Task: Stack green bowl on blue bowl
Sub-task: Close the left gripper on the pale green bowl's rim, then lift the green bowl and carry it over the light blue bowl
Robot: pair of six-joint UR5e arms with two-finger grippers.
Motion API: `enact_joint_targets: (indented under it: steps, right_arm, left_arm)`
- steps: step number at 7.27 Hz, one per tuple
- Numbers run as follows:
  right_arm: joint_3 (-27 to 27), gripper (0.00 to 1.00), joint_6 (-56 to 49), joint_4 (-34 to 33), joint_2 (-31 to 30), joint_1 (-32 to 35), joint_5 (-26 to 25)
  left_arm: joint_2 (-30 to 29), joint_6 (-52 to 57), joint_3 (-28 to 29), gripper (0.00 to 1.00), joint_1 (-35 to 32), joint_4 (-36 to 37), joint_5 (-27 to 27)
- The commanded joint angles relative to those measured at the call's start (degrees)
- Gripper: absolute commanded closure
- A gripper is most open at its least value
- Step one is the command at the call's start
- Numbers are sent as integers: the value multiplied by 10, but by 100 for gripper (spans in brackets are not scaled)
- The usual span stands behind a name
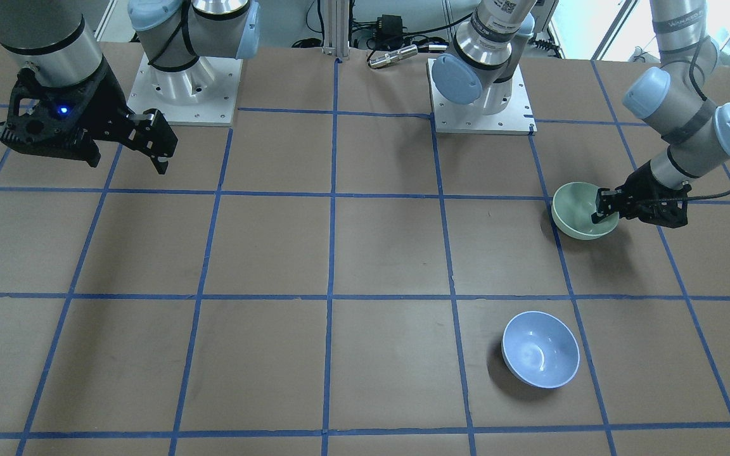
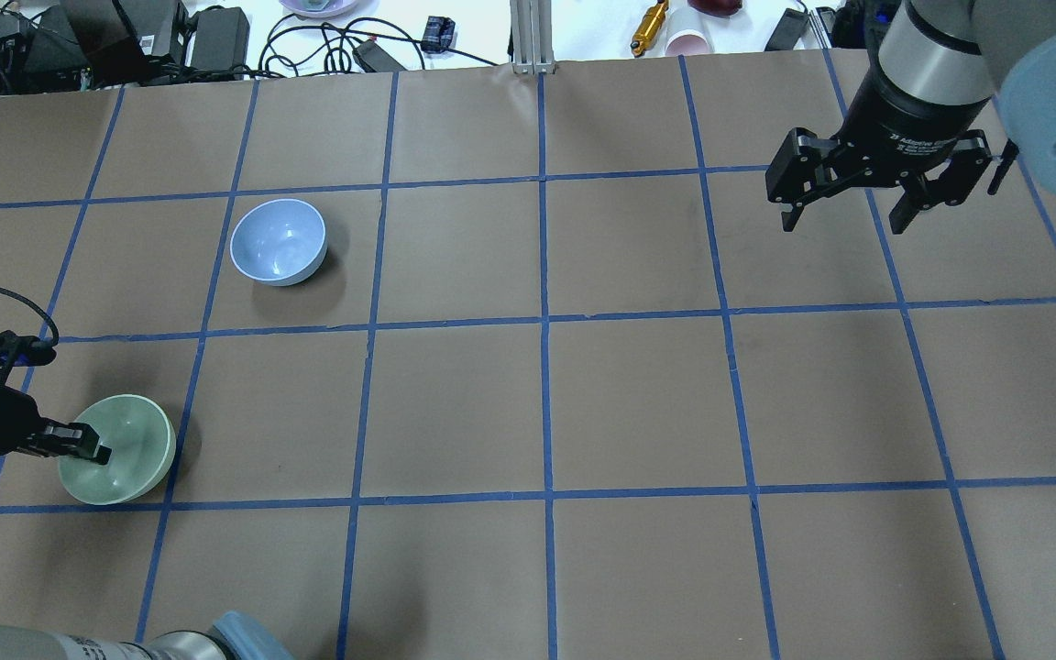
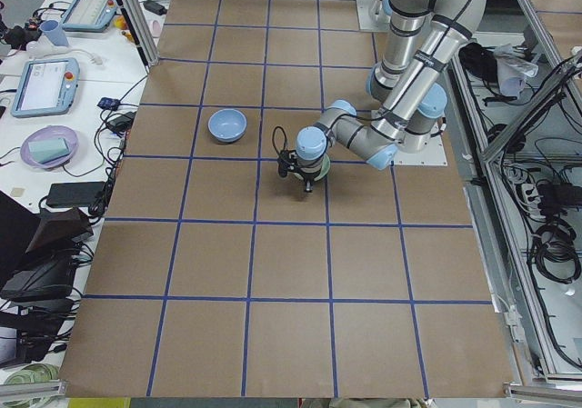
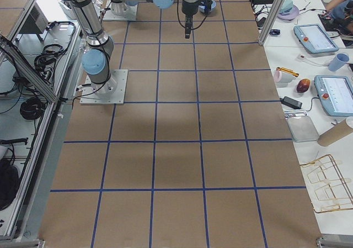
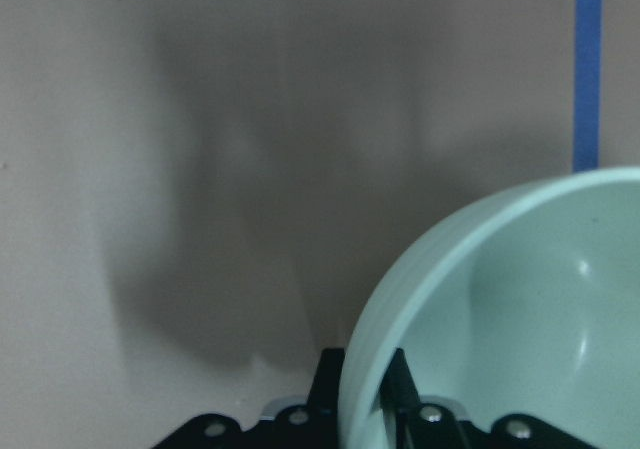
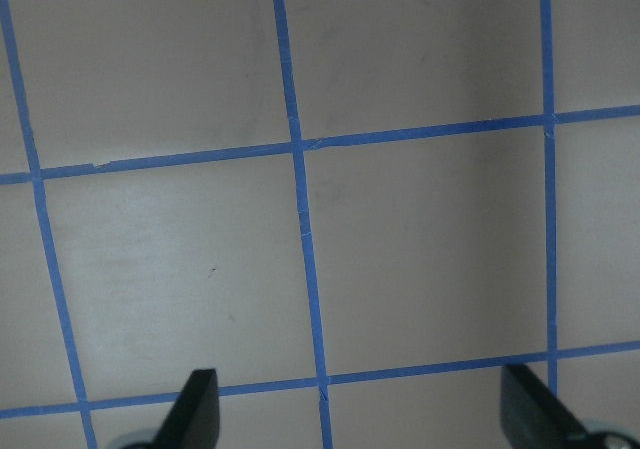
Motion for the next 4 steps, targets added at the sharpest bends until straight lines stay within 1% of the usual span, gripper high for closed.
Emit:
enact_joint_targets:
  steps: [1, 2, 3, 4]
  right_arm:
    - [0, 0, 0, 0, 0, 0, 0]
    - [0, 0, 0, 0, 0, 0, 0]
    - [0, 0, 0, 0, 0, 0, 0]
    - [0, 0, 0, 0, 0, 0, 0]
  left_arm:
    - [10, -2, 14, 100, 5, -17, -5]
    - [11, -5, 35, 100, 4, -45, -25]
    - [11, -16, 79, 100, 2, -117, -34]
    - [11, -18, 123, 100, -2, -173, -35]
